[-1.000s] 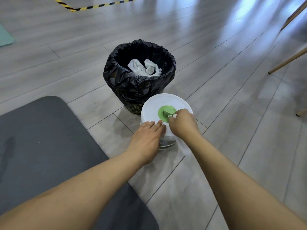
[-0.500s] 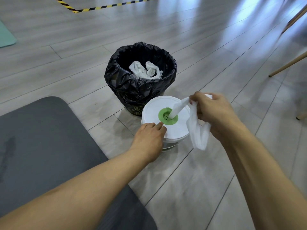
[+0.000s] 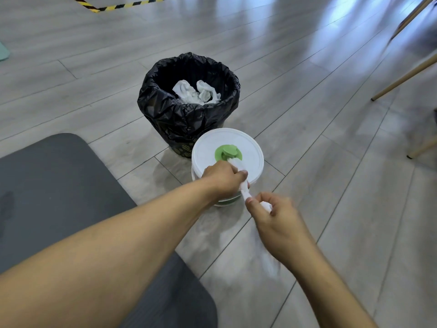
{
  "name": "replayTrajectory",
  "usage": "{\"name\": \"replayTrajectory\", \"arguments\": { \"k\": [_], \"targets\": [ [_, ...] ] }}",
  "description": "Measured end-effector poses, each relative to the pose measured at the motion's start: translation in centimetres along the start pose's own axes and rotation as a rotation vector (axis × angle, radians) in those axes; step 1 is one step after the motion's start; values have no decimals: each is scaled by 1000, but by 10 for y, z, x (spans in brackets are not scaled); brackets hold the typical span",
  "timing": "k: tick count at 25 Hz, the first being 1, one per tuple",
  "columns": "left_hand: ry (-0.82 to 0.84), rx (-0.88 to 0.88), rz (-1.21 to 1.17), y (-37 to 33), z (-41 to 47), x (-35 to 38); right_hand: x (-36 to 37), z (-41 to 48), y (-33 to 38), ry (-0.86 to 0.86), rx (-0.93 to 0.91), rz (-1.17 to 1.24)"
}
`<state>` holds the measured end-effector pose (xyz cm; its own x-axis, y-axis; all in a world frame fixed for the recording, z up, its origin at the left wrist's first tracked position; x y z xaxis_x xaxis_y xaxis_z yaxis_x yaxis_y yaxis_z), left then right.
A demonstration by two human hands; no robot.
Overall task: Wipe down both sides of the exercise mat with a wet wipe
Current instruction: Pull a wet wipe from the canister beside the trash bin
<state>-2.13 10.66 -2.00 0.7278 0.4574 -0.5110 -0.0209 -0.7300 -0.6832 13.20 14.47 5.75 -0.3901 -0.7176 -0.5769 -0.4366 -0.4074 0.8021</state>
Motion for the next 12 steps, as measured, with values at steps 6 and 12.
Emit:
{"name": "replayTrajectory", "arguments": {
  "k": [6,12],
  "targets": [
    [-29,83,155,-9,-19,-14,12,-49,13,-24,-97,94],
    [24,216,90,47,-98,-36,19,-38,0,-32,107,580]
  ]
}}
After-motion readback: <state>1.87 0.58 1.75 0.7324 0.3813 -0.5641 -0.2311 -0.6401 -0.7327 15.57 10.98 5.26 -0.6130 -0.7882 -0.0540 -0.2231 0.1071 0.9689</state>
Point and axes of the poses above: each hand's wrist, its own z-axis towards the middle knuckle, its own x-axis out of the palm, y = z × x, the point moved 5 cm from there along z, towards the middle knuckle, and after that the axes turned 6 degrees about -x, right-handed, at the moved point
